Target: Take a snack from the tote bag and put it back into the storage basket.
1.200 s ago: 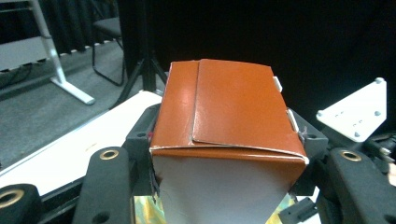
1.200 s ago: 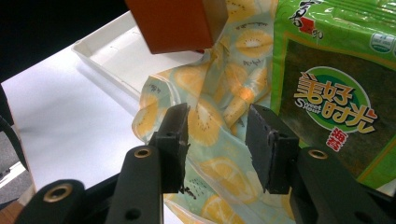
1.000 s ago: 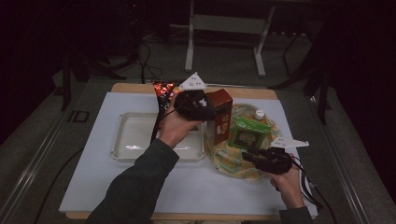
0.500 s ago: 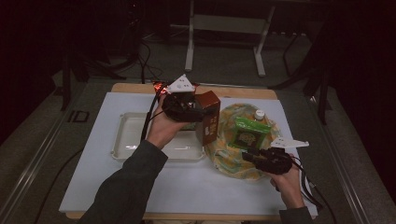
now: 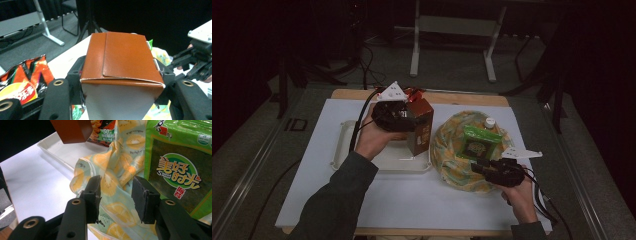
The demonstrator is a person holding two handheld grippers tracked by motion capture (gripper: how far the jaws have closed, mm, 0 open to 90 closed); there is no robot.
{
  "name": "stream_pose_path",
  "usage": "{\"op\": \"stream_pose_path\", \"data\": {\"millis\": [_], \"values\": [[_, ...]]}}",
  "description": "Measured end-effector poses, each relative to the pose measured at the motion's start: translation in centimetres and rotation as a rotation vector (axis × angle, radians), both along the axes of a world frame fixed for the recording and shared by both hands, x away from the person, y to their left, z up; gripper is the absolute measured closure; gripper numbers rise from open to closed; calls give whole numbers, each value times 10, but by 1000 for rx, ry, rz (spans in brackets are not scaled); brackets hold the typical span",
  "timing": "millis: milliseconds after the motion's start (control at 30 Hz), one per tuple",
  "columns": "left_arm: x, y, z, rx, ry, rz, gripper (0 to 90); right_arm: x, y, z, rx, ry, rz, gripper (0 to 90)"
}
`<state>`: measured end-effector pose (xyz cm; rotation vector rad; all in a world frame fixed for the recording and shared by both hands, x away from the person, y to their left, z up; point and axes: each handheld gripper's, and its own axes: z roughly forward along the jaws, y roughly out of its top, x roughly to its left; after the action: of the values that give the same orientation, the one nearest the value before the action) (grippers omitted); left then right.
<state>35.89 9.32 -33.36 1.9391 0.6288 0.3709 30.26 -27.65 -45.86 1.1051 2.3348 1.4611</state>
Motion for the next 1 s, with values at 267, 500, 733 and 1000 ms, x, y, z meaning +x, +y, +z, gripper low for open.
{"op": "stream_pose_path", "data": {"millis": [267, 500, 733, 1000], "values": [[-1, 13, -8, 25, 2, 12, 420, 0, 0, 0, 2, 0, -1, 589], [1, 29, -17, 43, 21, 37, 420, 0, 0, 0, 1, 3, -1, 589], [0, 38, -21, 86, 33, 27, 420, 0, 0, 0, 3, 2, -3, 588], [1, 43, -29, 168, 41, 33, 420, 0, 0, 0, 1, 6, -2, 589]]}}
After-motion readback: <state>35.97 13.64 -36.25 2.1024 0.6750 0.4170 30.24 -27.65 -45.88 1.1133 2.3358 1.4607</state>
